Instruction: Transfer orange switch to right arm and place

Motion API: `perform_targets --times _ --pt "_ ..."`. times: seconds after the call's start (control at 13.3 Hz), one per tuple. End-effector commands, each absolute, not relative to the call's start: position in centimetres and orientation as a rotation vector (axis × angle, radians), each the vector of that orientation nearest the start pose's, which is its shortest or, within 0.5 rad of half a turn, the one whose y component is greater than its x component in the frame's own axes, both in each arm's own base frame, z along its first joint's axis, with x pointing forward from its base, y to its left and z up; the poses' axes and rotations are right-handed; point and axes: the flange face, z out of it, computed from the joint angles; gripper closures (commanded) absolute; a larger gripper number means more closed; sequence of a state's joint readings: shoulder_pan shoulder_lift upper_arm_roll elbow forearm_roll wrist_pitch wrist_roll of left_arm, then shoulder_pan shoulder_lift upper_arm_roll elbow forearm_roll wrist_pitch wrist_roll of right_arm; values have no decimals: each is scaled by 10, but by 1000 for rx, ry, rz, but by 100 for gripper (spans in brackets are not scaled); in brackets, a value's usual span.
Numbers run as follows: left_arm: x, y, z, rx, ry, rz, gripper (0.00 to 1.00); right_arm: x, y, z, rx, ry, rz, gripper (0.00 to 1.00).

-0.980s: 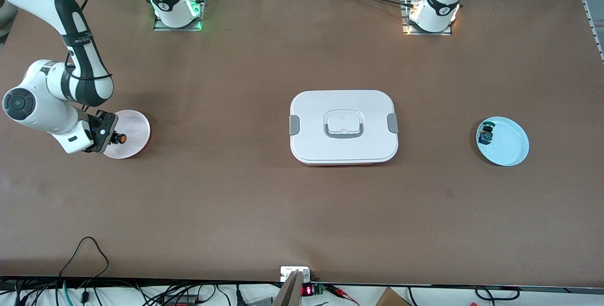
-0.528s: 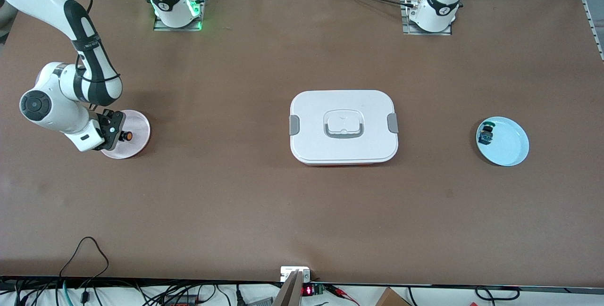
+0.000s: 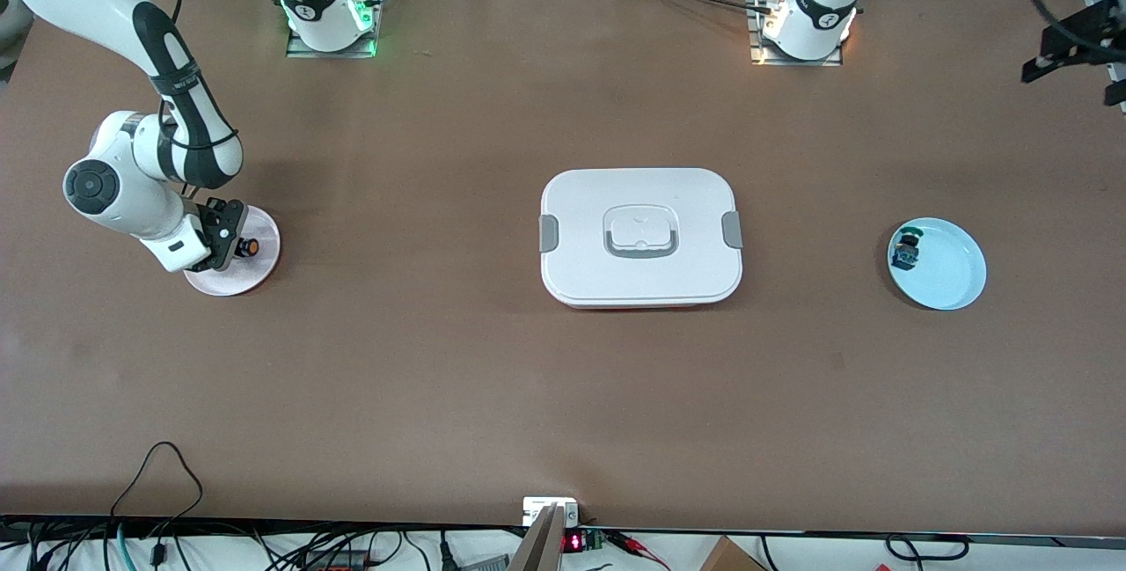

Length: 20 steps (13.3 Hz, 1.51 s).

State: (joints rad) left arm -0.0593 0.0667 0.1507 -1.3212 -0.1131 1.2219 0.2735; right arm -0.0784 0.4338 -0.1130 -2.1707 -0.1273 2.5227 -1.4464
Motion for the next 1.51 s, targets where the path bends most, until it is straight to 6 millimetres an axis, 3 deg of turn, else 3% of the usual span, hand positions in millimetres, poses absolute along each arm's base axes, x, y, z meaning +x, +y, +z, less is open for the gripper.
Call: perform_targets --times 0.0,0.3,0.53,0.68,0.9,0.98,1.21,1.43 --pt "509 28 634 -3230 319 199 0 538 -101 181 -2437 -2008 215 100" --pt "521 27 590 -3229 288 179 0 539 -88 181 -2431 -2010 214 100" --pt "523 20 593 -3226 295 178 0 539 -82 182 -2436 -2002 214 100" --pt "526 4 596 -3217 328 188 0 538 -81 181 -2435 -2001 214 100" --pt "533 0 593 -3211 334 195 0 539 -75 184 -2427 -2016 210 100" --pt "533 1 594 -3208 309 189 0 539 -75 184 -2424 -2017 212 100" --pt "535 -7 594 -3209 0 178 0 540 -73 189 -2423 -2026 201 100" --pt "535 -9 594 -3206 -33 176 0 541 -74 204 -2413 -2021 221 100"
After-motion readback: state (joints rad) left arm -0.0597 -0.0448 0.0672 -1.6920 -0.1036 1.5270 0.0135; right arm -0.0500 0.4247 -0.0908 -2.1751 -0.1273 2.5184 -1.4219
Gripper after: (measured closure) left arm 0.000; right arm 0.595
